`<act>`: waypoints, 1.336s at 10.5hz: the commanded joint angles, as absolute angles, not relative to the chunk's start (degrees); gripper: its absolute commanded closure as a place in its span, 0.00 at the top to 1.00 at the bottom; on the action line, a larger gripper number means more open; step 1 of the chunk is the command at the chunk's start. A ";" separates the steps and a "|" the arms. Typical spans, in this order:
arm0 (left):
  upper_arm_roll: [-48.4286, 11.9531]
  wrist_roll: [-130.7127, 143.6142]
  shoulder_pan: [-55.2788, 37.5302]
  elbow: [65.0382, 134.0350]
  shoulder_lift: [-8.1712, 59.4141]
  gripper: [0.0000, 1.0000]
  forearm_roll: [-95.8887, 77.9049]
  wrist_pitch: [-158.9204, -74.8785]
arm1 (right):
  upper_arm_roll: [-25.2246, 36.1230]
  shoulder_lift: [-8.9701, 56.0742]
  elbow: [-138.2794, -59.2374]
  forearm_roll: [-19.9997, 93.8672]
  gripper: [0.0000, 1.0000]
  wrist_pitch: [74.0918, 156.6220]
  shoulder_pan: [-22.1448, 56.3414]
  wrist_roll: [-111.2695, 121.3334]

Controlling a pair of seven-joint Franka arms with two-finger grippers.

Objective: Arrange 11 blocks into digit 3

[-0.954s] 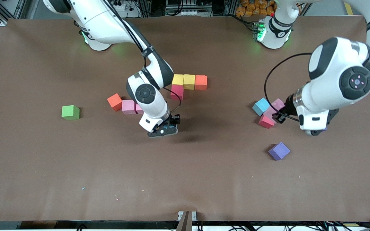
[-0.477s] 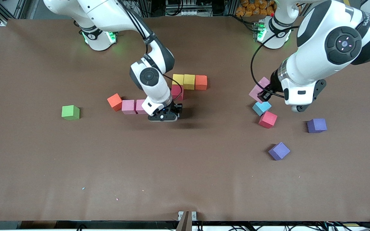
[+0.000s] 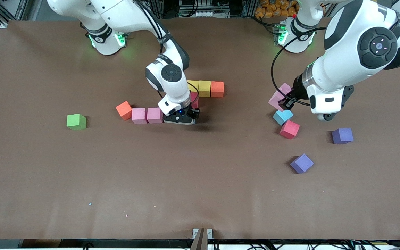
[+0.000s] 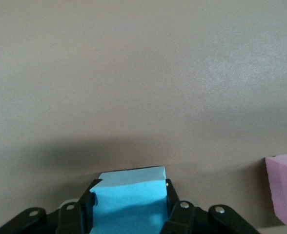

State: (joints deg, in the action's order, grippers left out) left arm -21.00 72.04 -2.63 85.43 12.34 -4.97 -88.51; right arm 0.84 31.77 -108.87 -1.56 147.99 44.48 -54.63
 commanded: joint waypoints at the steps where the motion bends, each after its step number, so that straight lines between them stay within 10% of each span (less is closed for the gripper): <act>1: -21.09 72.86 -2.11 84.46 12.22 0.00 -5.45 -87.19 | -0.70 30.32 -110.39 -3.25 0.00 148.44 43.86 -59.05; 14: -20.39 73.21 -2.02 83.85 12.13 0.00 -4.31 -86.84 | -2.02 30.32 -112.32 -4.83 0.00 148.45 44.30 -61.87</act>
